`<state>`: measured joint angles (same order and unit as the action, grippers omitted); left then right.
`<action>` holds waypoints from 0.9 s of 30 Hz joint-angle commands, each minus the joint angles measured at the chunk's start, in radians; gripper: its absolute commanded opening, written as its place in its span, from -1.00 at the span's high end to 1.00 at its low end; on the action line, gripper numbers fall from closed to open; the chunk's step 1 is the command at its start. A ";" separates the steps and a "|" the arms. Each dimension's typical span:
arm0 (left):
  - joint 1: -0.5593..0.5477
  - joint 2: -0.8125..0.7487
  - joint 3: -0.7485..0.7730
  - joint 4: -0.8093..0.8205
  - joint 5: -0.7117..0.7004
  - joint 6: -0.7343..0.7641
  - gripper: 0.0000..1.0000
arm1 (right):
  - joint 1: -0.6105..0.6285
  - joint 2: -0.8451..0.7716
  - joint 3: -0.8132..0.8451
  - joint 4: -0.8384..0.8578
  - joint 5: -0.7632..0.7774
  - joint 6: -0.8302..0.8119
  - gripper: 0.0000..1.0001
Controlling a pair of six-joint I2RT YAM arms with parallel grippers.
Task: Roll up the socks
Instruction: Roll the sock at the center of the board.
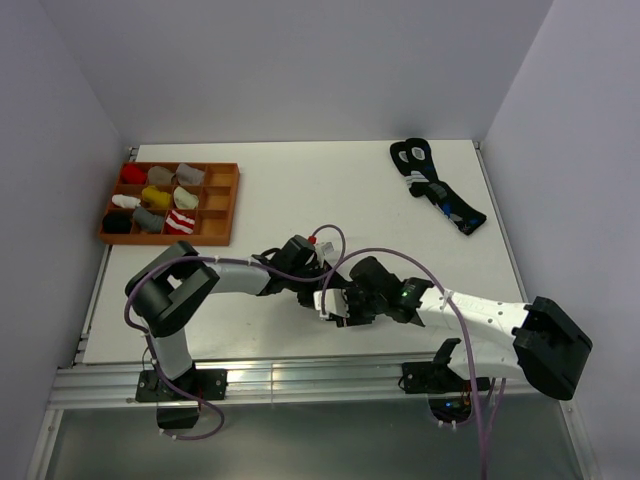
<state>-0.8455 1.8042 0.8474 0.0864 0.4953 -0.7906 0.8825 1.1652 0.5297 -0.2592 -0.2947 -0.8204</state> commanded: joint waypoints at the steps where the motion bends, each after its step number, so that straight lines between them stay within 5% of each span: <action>1: -0.001 0.030 0.002 -0.074 -0.031 0.021 0.99 | 0.013 0.011 0.006 0.064 0.045 -0.034 0.04; 27: -0.001 0.033 0.012 -0.083 -0.024 0.036 0.99 | 0.164 0.076 -0.042 0.139 0.193 -0.039 0.07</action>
<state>-0.8455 1.8080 0.8589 0.0681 0.4973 -0.7876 1.0412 1.2434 0.4961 -0.1925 -0.1493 -0.8368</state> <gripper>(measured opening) 0.030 0.463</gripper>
